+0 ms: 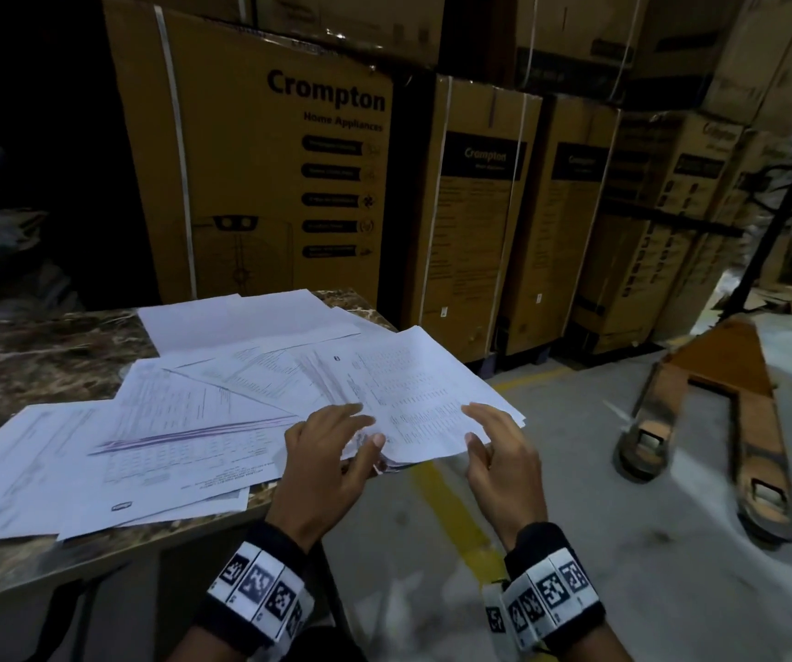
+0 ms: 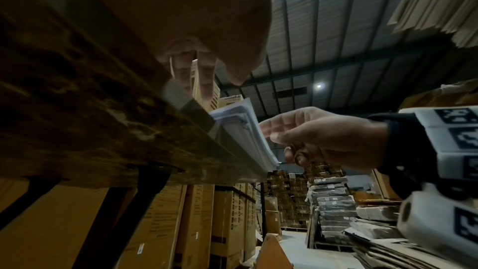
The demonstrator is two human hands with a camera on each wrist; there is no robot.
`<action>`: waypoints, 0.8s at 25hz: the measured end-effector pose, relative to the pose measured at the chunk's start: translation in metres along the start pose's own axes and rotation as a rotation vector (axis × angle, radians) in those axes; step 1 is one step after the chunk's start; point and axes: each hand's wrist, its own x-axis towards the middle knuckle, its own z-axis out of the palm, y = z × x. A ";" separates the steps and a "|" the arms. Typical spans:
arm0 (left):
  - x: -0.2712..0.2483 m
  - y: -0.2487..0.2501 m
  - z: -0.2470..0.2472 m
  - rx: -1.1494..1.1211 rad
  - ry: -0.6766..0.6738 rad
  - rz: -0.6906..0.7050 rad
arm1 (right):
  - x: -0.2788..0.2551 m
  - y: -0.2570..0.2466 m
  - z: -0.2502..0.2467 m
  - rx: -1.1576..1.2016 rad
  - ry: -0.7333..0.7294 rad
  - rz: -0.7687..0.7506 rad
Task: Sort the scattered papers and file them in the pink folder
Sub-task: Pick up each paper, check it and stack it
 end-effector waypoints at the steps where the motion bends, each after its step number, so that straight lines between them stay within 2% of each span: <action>1: -0.006 0.000 -0.004 -0.008 0.025 0.046 | -0.006 -0.007 0.002 0.034 0.002 -0.023; 4: -0.030 -0.002 -0.025 -0.021 0.082 0.100 | -0.026 -0.033 0.011 0.139 -0.049 -0.080; 11: -0.082 -0.049 -0.103 0.180 0.023 -0.057 | -0.072 -0.073 0.041 0.320 -0.100 -0.039; 13: -0.087 -0.057 -0.121 0.263 -0.010 -0.133 | -0.075 -0.087 0.052 0.356 -0.144 -0.051; 16: -0.094 -0.063 -0.137 0.413 -0.128 -0.226 | -0.070 -0.107 0.069 0.383 -0.198 -0.095; 18: -0.102 -0.066 -0.143 0.463 -0.181 -0.226 | -0.064 -0.118 0.079 0.386 -0.212 -0.120; 20: -0.109 -0.067 -0.148 0.482 -0.179 -0.221 | -0.061 -0.126 0.088 0.383 -0.210 -0.131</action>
